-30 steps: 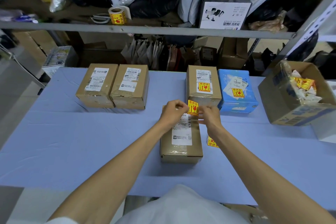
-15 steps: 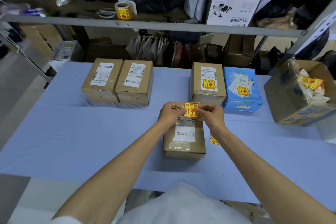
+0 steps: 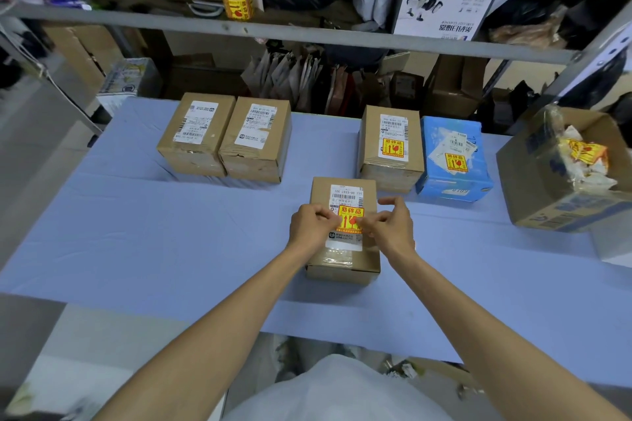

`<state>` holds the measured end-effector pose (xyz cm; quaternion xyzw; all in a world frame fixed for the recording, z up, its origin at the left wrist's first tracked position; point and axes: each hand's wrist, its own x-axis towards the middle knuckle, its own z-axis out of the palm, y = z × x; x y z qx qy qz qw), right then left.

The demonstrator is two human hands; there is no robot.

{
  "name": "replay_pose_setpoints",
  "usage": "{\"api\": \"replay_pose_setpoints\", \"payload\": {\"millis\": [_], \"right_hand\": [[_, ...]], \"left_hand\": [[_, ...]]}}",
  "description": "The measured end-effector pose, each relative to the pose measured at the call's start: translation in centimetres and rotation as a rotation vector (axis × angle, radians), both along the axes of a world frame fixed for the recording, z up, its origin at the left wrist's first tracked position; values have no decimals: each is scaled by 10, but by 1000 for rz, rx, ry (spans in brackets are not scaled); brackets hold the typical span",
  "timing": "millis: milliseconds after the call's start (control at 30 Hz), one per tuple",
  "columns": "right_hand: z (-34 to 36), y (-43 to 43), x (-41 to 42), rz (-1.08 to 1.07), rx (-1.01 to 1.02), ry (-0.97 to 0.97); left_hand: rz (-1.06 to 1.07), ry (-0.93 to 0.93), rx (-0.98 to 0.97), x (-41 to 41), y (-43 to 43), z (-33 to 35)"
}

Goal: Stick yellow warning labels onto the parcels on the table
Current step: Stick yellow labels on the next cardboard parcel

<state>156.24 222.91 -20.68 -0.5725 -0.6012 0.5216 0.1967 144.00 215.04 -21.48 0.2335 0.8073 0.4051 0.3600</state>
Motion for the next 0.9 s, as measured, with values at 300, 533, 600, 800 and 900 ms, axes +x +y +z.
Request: {"api": "replay_pose_setpoints", "payload": {"millis": [300, 533, 600, 800, 900], "right_hand": [[-16, -7, -1, 28, 4, -66], [-24, -9, 1, 59, 25, -119], [-24, -8, 1, 71, 35, -135], [-27, -8, -1, 135, 76, -209], [-27, -7, -2, 150, 91, -235]], "left_hand": [[-6, 97, -123, 2, -7, -3], [-68, 115, -190, 1, -9, -8], [-83, 145, -206, 2, -8, -8], [-118, 246, -256, 6, -7, -6], [-125, 244, -268, 6, -6, -6]]}}
